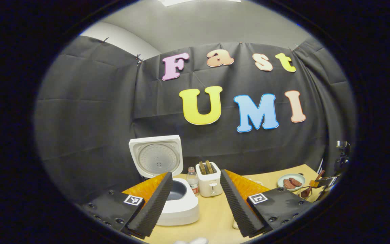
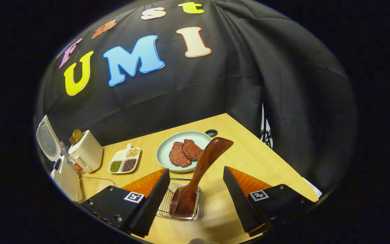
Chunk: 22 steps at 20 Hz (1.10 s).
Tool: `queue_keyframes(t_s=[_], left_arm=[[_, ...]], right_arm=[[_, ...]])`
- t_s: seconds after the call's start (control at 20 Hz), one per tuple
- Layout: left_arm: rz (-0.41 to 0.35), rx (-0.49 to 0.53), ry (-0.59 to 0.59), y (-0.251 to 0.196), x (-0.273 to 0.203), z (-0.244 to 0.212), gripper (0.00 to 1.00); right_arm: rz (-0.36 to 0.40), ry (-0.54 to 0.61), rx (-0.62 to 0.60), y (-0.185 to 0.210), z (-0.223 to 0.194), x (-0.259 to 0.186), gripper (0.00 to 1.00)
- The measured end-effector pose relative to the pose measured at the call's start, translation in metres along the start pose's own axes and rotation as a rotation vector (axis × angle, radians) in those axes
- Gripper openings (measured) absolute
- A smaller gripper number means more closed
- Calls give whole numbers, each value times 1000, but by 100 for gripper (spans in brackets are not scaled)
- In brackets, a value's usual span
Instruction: Close the left gripper, press the button to open the rice cooker; take a wooden spoon from the chopstick holder with the right hand, scoop a spoonful of rice and pour it into the rice cooker, then put the wooden spoon back into the chopstick holder.
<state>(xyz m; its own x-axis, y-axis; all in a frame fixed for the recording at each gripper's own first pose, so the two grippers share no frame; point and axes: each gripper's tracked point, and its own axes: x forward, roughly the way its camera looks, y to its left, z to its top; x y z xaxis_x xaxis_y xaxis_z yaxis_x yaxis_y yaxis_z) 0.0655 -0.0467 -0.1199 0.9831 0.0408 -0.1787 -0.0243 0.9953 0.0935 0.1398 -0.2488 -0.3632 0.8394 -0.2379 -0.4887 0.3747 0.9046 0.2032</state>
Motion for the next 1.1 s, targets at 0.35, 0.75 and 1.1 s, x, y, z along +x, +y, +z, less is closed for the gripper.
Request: queue_keyframes(t_s=[0.35,0.75,1.1], left_arm=[[2,11,-2,-16,14,1,99],[-7,34,4,-15,30,-2,99],[-20,34,-11,-3,35,-2,99]], right_arm=[[31,33,55,4,1,36,97],[60,53,64,11,2,41,28],[45,63,84,17,8,37,18]])
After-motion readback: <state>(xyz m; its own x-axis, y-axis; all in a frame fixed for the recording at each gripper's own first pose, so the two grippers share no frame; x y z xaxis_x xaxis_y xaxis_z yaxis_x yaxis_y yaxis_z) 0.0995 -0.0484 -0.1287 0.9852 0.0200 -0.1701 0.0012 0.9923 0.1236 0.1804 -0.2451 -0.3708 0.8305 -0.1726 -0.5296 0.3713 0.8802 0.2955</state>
